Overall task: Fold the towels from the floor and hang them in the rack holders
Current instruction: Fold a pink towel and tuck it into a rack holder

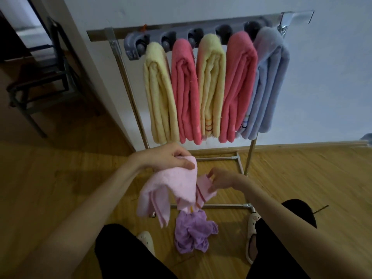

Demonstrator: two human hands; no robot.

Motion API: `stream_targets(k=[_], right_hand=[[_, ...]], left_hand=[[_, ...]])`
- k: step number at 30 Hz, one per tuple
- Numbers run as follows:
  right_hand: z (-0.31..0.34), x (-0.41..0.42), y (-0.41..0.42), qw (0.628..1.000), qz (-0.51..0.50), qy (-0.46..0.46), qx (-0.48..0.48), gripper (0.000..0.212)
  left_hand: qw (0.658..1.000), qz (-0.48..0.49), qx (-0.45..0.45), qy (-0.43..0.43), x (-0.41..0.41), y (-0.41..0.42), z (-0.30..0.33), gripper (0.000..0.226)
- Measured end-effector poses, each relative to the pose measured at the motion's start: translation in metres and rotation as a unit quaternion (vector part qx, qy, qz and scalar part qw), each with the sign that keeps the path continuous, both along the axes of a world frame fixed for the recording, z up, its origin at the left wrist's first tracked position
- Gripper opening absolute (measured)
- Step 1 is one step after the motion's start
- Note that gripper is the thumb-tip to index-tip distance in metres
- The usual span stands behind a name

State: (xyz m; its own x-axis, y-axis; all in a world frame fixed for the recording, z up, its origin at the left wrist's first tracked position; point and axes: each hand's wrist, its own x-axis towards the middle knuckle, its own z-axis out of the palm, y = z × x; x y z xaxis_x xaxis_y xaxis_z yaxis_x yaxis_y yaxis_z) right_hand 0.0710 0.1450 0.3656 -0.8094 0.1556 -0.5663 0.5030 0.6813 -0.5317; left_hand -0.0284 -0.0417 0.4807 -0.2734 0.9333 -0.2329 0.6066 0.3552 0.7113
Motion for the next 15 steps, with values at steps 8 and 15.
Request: stream_targets(k=[8, 15], right_hand=[[0.06, 0.001, -0.01, 0.955, 0.172, 0.137, -0.199, 0.074], [0.072, 0.003, -0.007, 0.911, 0.085, 0.224, -0.337, 0.032]], left_hand=[[0.997, -0.063, -0.037, 0.006, 0.002, 0.017, 0.04, 0.023], [1.0, -0.011, -0.021, 0.014, -0.007, 0.002, 0.053, 0.017]])
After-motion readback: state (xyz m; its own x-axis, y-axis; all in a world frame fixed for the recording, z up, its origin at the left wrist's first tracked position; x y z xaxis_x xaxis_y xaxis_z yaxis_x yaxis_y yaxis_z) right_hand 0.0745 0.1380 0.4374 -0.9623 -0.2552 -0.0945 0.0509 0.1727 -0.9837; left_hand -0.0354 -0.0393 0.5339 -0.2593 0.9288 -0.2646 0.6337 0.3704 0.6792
